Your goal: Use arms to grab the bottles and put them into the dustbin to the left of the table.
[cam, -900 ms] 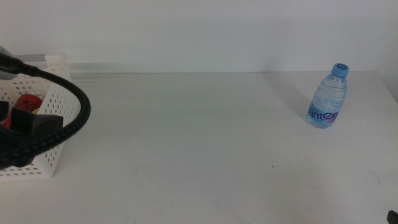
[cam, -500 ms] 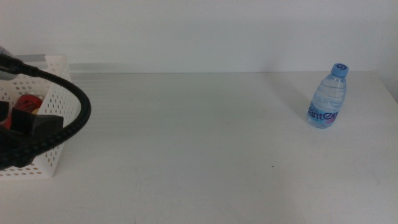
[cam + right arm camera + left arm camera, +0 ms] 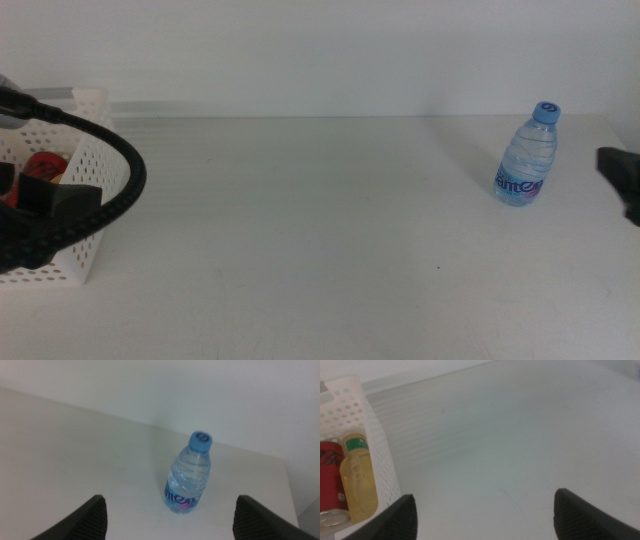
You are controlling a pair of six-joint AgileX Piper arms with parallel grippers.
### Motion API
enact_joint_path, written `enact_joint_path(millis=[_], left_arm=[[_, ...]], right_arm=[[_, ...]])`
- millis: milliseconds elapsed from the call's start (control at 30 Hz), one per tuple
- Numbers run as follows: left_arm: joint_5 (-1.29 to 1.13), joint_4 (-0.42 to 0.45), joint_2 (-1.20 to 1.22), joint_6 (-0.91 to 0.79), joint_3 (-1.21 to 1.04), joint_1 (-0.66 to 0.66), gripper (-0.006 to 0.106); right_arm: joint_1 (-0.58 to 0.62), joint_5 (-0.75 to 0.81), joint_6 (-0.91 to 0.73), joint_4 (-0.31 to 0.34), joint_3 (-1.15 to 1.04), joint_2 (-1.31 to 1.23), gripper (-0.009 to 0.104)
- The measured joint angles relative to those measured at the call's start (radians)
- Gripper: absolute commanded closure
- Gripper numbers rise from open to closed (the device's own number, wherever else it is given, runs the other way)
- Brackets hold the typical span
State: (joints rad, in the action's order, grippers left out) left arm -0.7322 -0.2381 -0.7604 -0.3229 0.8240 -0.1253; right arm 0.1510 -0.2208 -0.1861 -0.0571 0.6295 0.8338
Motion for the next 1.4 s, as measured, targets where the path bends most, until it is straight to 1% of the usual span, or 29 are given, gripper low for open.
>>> enact_joint_path(millis=[67, 200, 267, 333, 467, 667, 800, 933, 1033, 1400], left_arm=[[0.0, 0.0, 0.0, 0.0, 0.0, 0.0, 0.012], [0.0, 0.0, 0.0, 0.0, 0.0, 0.0, 0.012], [0.0, 0.0, 0.0, 0.0, 0.0, 0.0, 0.012], [0.0, 0.0, 0.0, 0.0, 0.0, 0.0, 0.012], [0.0, 0.0, 0.0, 0.0, 0.0, 0.0, 0.012], [0.0, 0.0, 0.0, 0.0, -0.001, 0.0, 0.012], [0.0, 0.0, 0.0, 0.0, -0.001, 0.0, 0.012], [0.0, -0.001, 0.0, 0.0, -0.001, 0.0, 0.012], [0.0, -0.001, 0.0, 0.0, -0.001, 0.0, 0.012], [0.0, -0.001, 0.0, 0.0, -0.001, 0.0, 0.012]], right_arm=[[0.0, 0.023, 0.0, 0.008, 0.002, 0.051, 0.03], [0.0, 0.115, -0.001, 0.047, 0.002, 0.126, 0.03], [0.0, 0.159, 0.006, 0.047, 0.002, 0.153, 0.03], [0.0, 0.212, 0.023, 0.041, 0.002, 0.183, 0.03], [0.0, 0.319, 0.045, 0.008, 0.005, 0.256, 0.03], [-0.003, 0.457, 0.049, -0.009, 0.012, 0.386, 0.03], [-0.031, 0.503, 0.049, -0.024, 0.048, 0.487, 0.03], [-0.053, 0.515, 0.049, -0.042, 0.1, 0.58, 0.03], [-0.057, 0.531, 0.045, -0.042, 0.132, 0.636, 0.03], [-0.08, 0.693, 0.045, -0.044, 0.147, 0.765, 0.03]])
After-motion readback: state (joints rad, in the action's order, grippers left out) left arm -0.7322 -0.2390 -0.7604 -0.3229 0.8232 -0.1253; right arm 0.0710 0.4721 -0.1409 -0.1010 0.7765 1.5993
